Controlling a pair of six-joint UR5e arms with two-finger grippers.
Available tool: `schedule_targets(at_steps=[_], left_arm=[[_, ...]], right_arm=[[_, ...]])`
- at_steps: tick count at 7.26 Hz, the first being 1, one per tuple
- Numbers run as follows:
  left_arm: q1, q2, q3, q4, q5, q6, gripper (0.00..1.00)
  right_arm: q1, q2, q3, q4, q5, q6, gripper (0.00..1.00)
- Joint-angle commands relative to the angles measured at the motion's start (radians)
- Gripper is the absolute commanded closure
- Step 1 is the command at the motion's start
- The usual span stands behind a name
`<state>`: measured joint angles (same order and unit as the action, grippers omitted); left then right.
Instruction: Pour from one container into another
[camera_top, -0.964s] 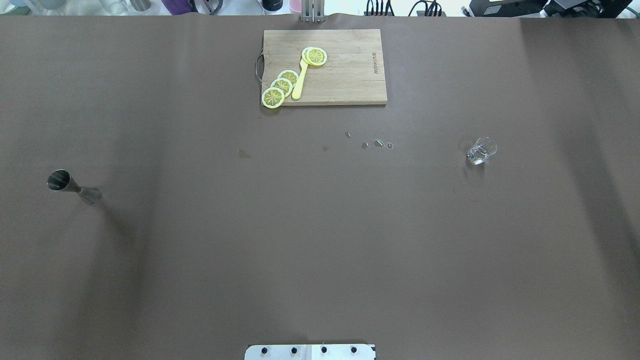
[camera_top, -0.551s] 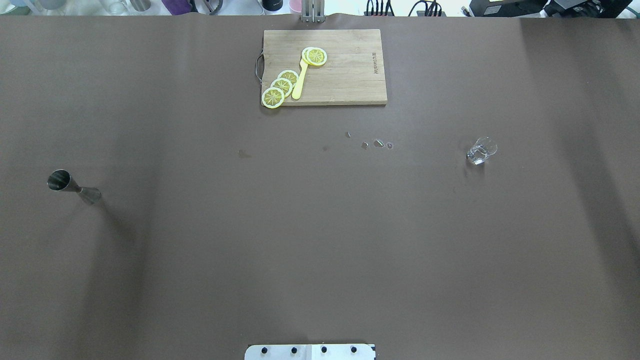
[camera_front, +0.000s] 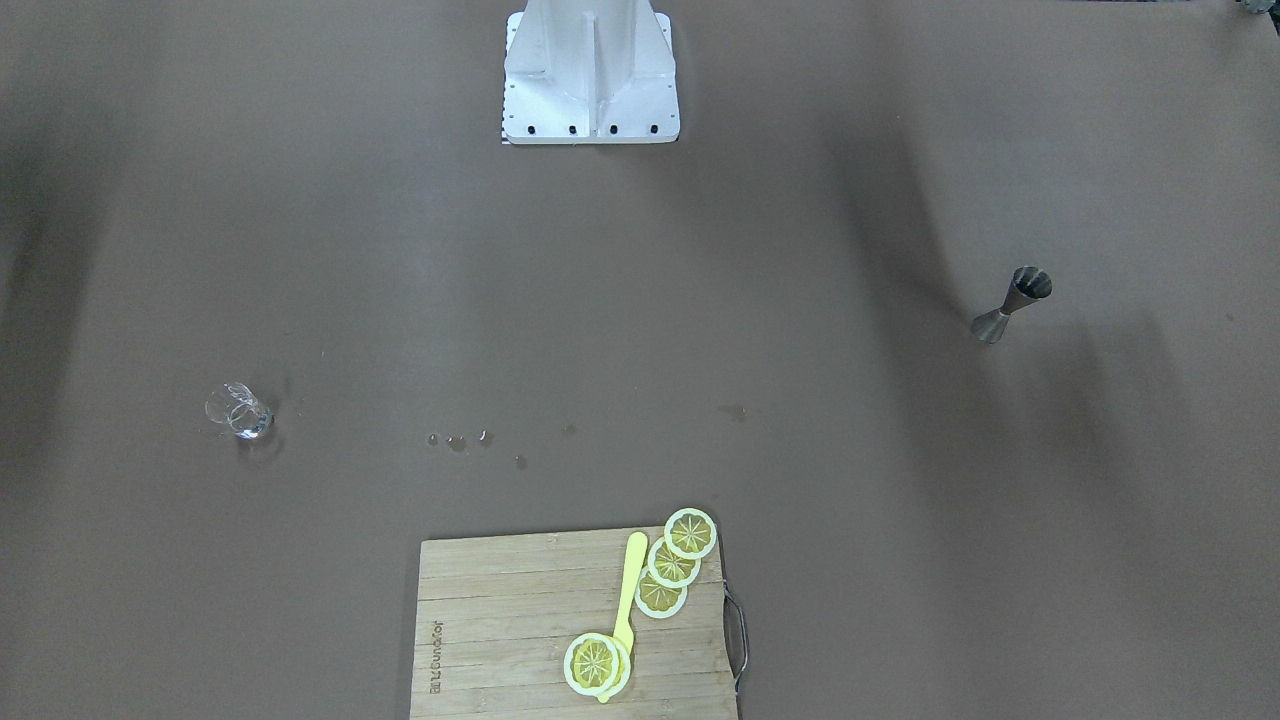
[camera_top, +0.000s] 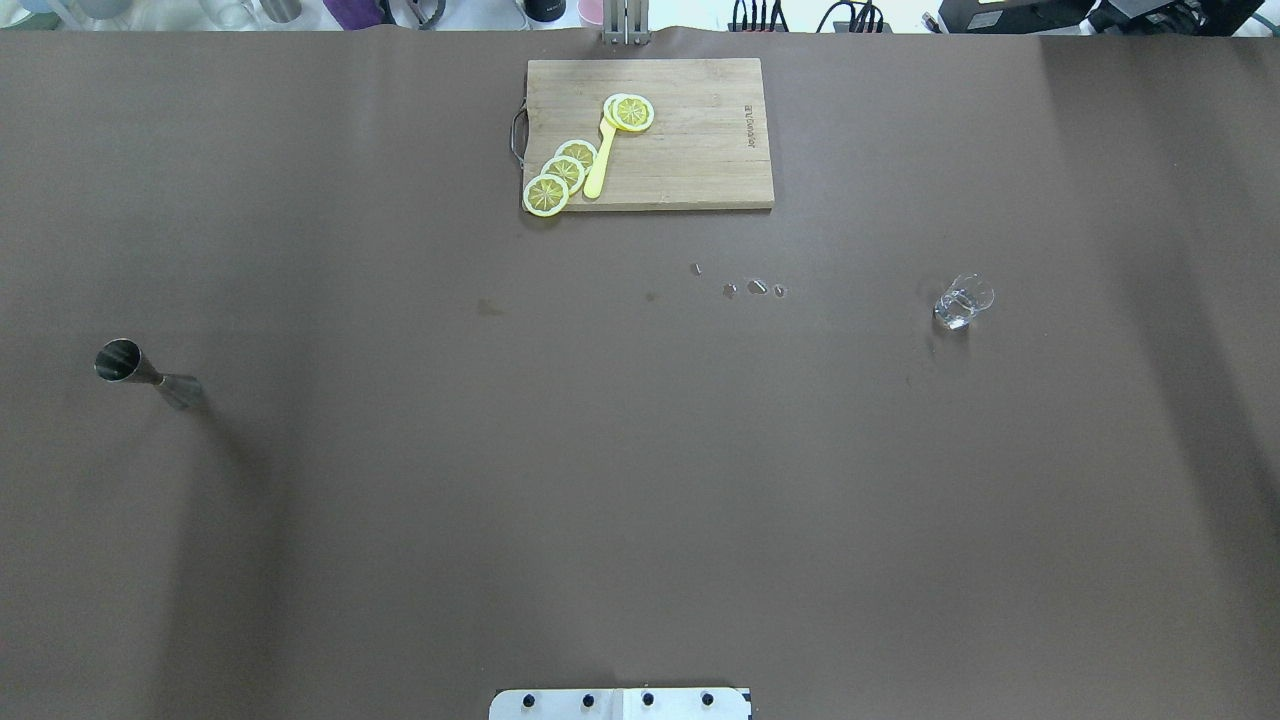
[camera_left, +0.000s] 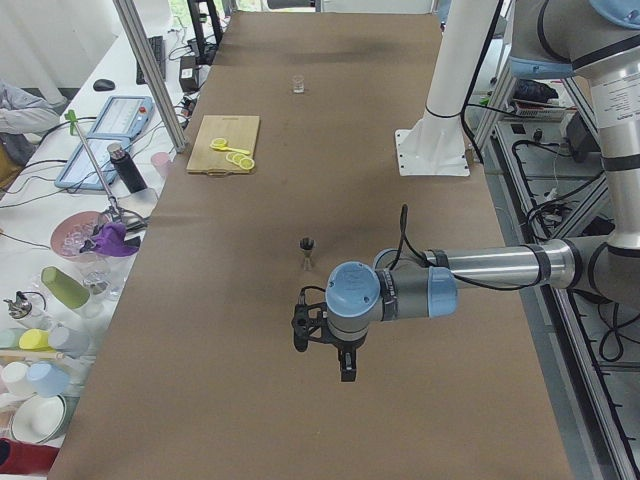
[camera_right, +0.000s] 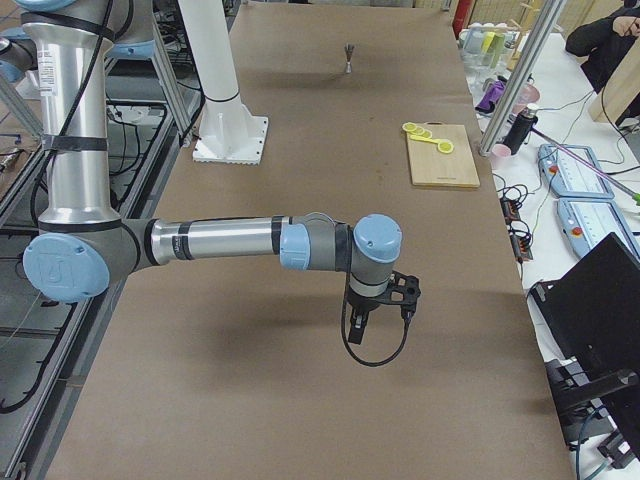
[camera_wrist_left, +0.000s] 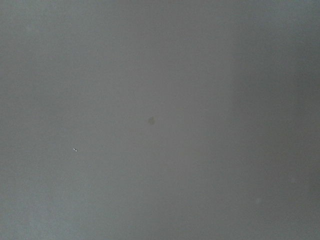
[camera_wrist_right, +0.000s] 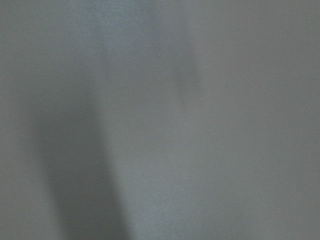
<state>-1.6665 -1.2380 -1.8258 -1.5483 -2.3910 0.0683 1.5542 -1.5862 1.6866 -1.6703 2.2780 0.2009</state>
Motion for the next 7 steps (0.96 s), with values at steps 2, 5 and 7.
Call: schedule_targets(at_steps=[2,5,7], left_arm=[[-0.007,-0.006,0.032,-0.001,0.016,-0.001,0.01],[-0.010,0.002,0.037,0.002,0.015,-0.001,0.01],[-0.032,-0.003,0.033,-0.001,0.016,-0.001,0.01]], right_arm=[[-0.002,0.000,-0.002,0.000,0.000,0.000,0.00],[-0.002,0.008,-0.002,0.000,0.000,0.000,0.00],[-0.002,0.011,-0.004,0.000,0.000,0.000,0.00]])
